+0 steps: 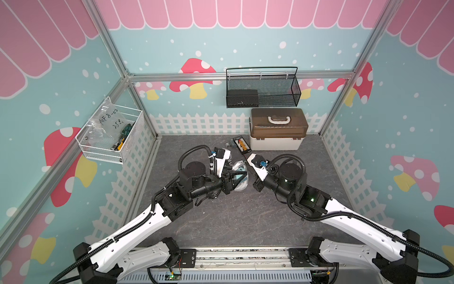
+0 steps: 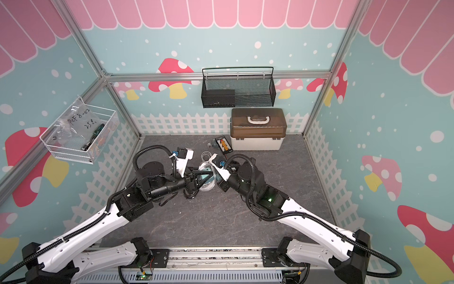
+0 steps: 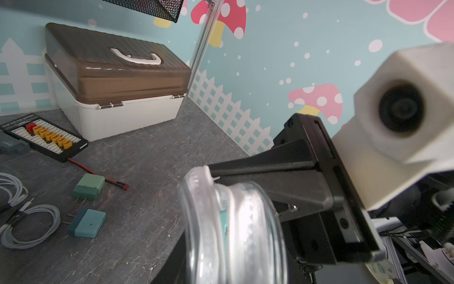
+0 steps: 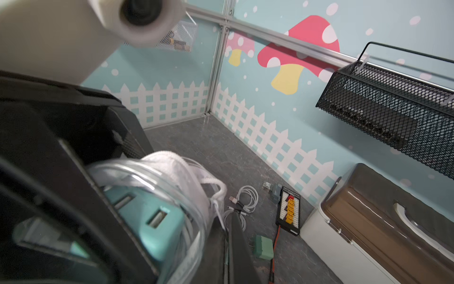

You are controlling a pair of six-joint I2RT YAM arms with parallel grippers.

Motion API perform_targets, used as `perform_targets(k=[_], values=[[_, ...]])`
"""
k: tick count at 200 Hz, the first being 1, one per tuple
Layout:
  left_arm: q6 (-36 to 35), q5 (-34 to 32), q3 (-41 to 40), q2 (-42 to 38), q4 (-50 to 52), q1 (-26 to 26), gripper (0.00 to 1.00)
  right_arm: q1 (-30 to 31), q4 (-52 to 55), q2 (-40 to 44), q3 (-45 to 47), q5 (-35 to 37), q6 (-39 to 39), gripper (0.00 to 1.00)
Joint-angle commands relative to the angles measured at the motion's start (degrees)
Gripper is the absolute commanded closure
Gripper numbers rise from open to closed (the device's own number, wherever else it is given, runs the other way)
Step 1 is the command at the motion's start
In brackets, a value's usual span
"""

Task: Pack away charging kits
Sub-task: Zip the zipper on the storage bag.

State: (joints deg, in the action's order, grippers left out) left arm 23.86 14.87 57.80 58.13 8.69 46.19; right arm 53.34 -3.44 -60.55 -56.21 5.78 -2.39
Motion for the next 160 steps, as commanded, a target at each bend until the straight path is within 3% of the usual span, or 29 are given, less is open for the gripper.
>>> perform_targets(k=[1, 71, 108, 160], values=[[1.13, 8.45, 1.35, 0.16, -1.04, 1.71, 0.78, 1.01, -16.97, 1.04, 2.52, -4.01, 5.73, 1.0], [7.25, 5.61, -0.15, 0.14, -16.9, 1.71, 0.23, 1.15, -31.69, 2.24, 10.02, -2.29, 16.74, 1.0], [10.51, 4.54, -3.07, 1.47, -27.15, 1.71, 0.14, 1.19, -36.34, 2.28, 11.52, 0.82, 21.19, 1.0], [16.6, 1.58, -9.65, 4.24, -43.73, 1.71, 0.13, 1.24, -40.4, 1.84, 11.39, 5.95, 25.17, 1.0]])
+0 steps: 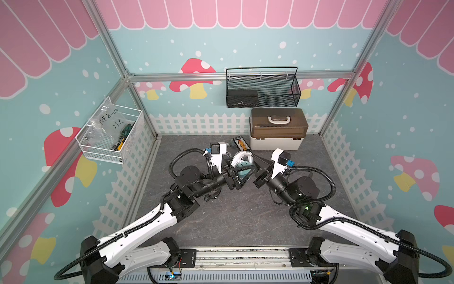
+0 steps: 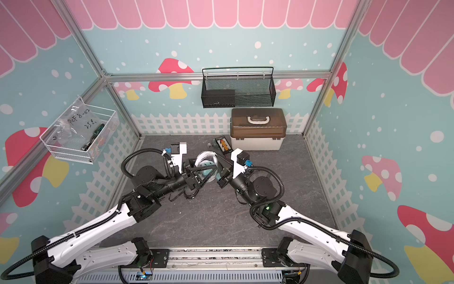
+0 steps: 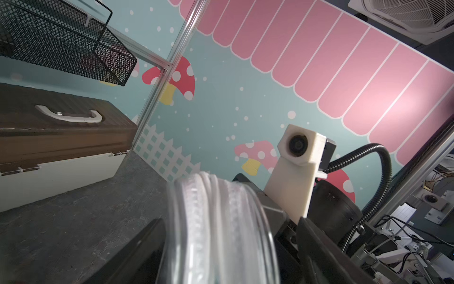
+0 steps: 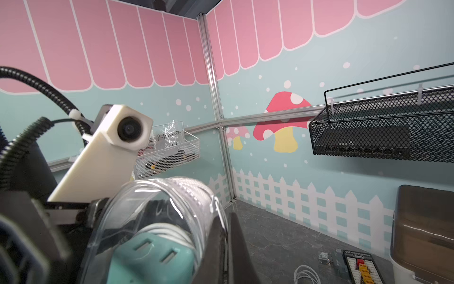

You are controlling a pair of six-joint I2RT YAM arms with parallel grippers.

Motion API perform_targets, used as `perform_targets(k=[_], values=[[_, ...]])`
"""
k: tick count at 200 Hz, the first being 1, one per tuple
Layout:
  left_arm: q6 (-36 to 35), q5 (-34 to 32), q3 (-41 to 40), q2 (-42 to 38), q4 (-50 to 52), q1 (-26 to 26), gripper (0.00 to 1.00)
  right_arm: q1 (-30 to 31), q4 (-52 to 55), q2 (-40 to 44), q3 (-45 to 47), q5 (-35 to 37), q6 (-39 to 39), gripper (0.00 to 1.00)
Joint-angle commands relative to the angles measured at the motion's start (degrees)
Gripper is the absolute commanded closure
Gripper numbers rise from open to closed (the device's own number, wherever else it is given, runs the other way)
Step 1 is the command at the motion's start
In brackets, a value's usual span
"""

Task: Pack away charging kits
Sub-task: Zip the zipper on the storage bag.

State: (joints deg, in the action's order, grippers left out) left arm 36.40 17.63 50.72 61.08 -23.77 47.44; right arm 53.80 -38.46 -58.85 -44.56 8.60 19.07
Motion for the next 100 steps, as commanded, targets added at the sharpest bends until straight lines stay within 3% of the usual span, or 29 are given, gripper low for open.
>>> perform_targets(k=[1, 36, 100], values=[[4.08, -1.23, -2.7, 1.31, -11.46, 0.46, 0.13, 0.78, -5.39, 0.14, -0.26, 3.28, 3.79, 1.0], [5.17, -4.24, -6.76, 1.27, -18.48, 0.55, 0.13, 0.78, -6.54, 0.97, -0.87, 7.93, 6.3, 1.0], [5.64, -8.49, -9.02, 4.38, -30.03, 2.6, 0.14, 0.81, -7.85, -2.67, -3.13, 9.88, 11.14, 1.0]])
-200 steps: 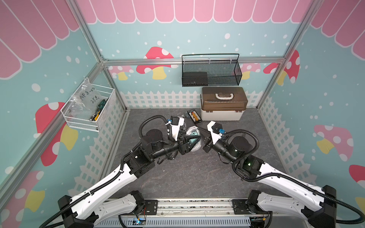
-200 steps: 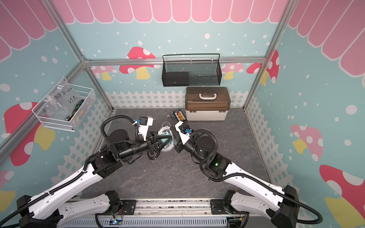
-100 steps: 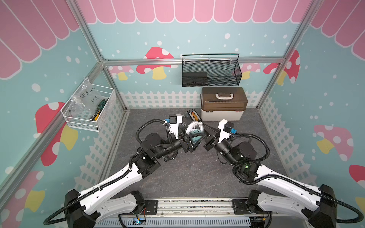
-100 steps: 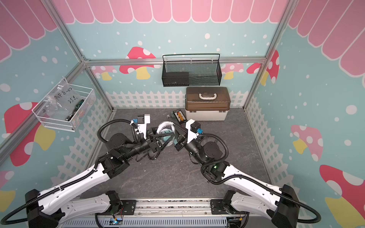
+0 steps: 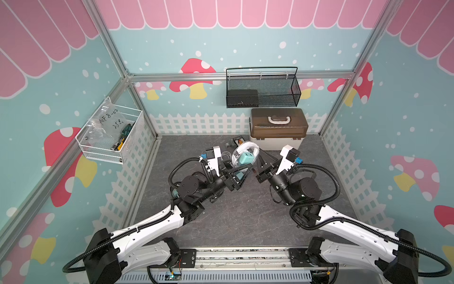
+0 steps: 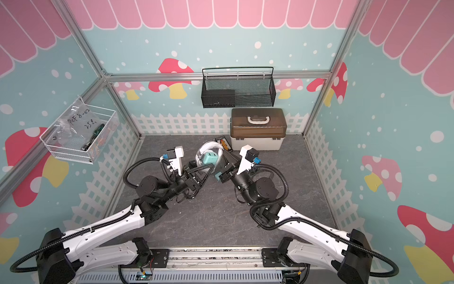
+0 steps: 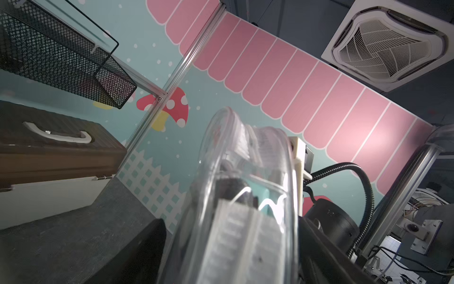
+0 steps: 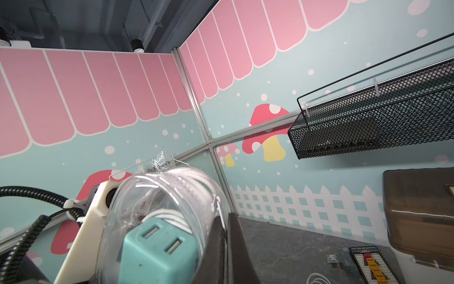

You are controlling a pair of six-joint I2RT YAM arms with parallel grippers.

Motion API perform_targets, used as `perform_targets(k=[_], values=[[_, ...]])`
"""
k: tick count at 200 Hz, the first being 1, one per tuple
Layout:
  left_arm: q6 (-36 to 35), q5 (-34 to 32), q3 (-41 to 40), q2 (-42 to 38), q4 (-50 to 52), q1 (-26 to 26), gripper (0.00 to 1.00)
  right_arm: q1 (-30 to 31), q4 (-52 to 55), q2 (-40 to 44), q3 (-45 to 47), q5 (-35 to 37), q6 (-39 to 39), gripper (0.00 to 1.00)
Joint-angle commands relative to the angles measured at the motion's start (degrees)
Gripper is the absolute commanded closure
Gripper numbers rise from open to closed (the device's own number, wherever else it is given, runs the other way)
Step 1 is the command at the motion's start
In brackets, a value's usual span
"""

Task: Pack away charging kits
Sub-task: Zip the zipper on the storage bag.

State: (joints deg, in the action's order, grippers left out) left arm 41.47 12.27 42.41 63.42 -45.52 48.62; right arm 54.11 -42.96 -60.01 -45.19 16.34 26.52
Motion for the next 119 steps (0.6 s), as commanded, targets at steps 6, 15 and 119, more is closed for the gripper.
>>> perform_targets(k=[6, 15, 119], values=[[0.55, -3.75, -1.07, 2.72, -10.01, 1.63, 0.15, 0.51, -3.28, -1.89, -2.69, 2.56, 4.28, 1.0], [0.45, -4.67, -1.6, 3.7, -12.56, 1.81, 0.16, 0.49, -3.28, -2.34, -2.89, 2.96, 5.16, 1.0], [-2.42, -12.04, 2.46, 6.2, -11.19, 2.0, 0.46, 0.58, -3.85, -1.95, -0.87, 2.65, 8.33, 1.0]])
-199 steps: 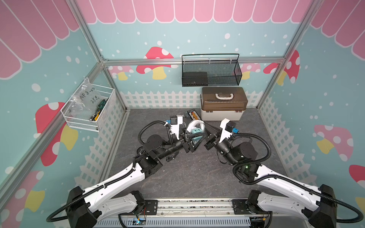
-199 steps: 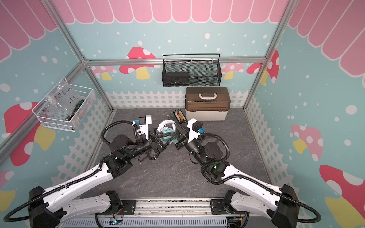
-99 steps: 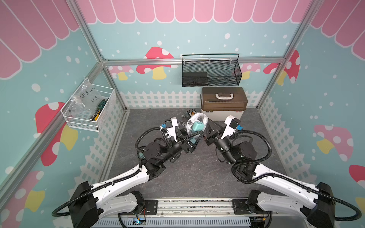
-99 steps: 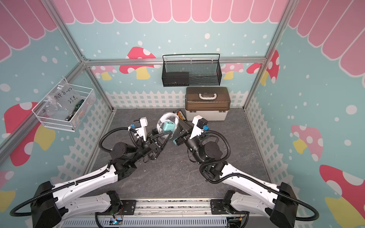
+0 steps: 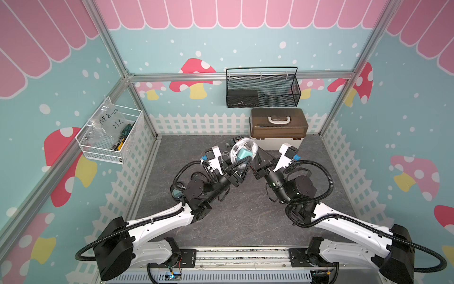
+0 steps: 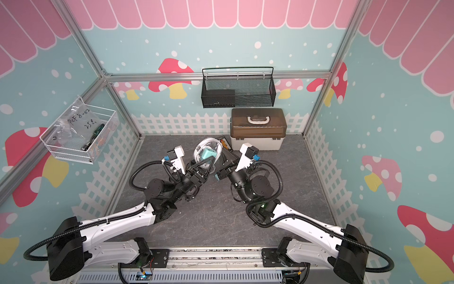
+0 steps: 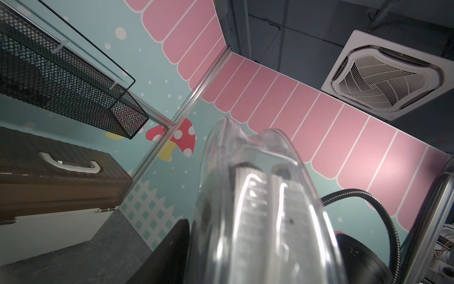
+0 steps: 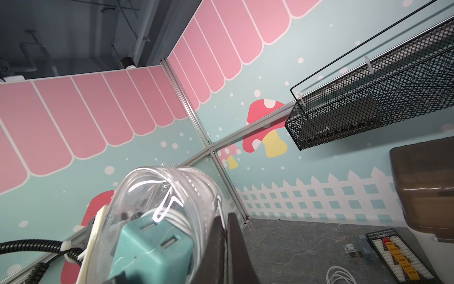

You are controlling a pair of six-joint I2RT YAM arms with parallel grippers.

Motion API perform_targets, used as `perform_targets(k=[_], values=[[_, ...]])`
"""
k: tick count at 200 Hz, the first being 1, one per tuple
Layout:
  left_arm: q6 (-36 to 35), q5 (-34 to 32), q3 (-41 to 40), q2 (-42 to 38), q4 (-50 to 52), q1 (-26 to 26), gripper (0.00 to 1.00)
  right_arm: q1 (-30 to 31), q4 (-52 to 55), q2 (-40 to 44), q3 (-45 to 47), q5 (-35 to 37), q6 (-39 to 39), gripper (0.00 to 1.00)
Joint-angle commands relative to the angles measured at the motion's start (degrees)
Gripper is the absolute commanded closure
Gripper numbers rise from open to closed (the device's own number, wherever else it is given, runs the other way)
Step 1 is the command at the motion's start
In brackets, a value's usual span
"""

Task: Pack away charging kits
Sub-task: Zip the zipper on the storage bag.

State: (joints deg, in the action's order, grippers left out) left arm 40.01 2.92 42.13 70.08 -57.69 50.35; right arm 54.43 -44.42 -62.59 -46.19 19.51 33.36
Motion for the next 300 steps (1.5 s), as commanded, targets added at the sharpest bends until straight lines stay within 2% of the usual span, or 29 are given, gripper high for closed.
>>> perform_targets(k=[1, 41, 76, 83, 102, 128, 162, 184, 206, 253, 300], values=[[-0.93, -2.8, 2.77, -0.47, 1.08, 0.28, 0.46, 0.29, -2.36, 0.67, 0.14, -0.65, 1.46, 1.0], [-2.74, -4.73, 3.97, -1.51, 4.39, 0.28, 0.37, 0.33, -2.04, 0.71, 0.4, -2.46, 1.6, 1.0], [-4.58, -6.39, 5.39, -1.44, 7.05, 0.28, 0.38, 0.34, -1.63, 0.02, -0.08, -3.93, 1.97, 1.0], [-4.59, -6.2, 5.58, -1.36, 6.99, 0.28, 0.4, 0.33, -1.46, -0.23, -0.2, -4.05, 1.96, 1.0], [-4.69, -5.95, 5.77, -1.57, 7.14, 0.28, 0.6, 0.38, -0.87, -0.6, -0.66, -4.3, 1.22, 1.0], [-5.61, -5.7, 6.18, -3.28, 11.09, 0.19, 0.81, 0.11, 2.96, 0.59, -1.27, -4.23, -1.61, 1.0], [-6.95, -3.02, 6.16, -6.72, 18.05, -0.07, 0.96, -0.77, 13.07, 1.99, -5.28, -6.01, -8.9, 1.0], [-7.75, -1.68, 6.17, -9.42, 23.28, -0.32, 1.0, -2.4, 18.26, 2.69, -7.18, -6.66, -11.95, 1.0], [-8.02, 1.26, 6.46, -12.08, 28.5, -0.67, 1.0, -3.91, 20.6, 2.65, -8.5, -8.44, -14.67, 1.0], [-10.04, 6.38, 11.73, -16.06, 49.6, -0.93, 1.0, -5.45, 25.06, 2.25, -11.63, -12.3, -23.45, 1.0], [-12.74, 10.34, 15.48, -17.72, 64.86, -1.13, 1.0, -6.41, 29.35, 2.36, -13.31, -15.63, -32.53, 1.0]])
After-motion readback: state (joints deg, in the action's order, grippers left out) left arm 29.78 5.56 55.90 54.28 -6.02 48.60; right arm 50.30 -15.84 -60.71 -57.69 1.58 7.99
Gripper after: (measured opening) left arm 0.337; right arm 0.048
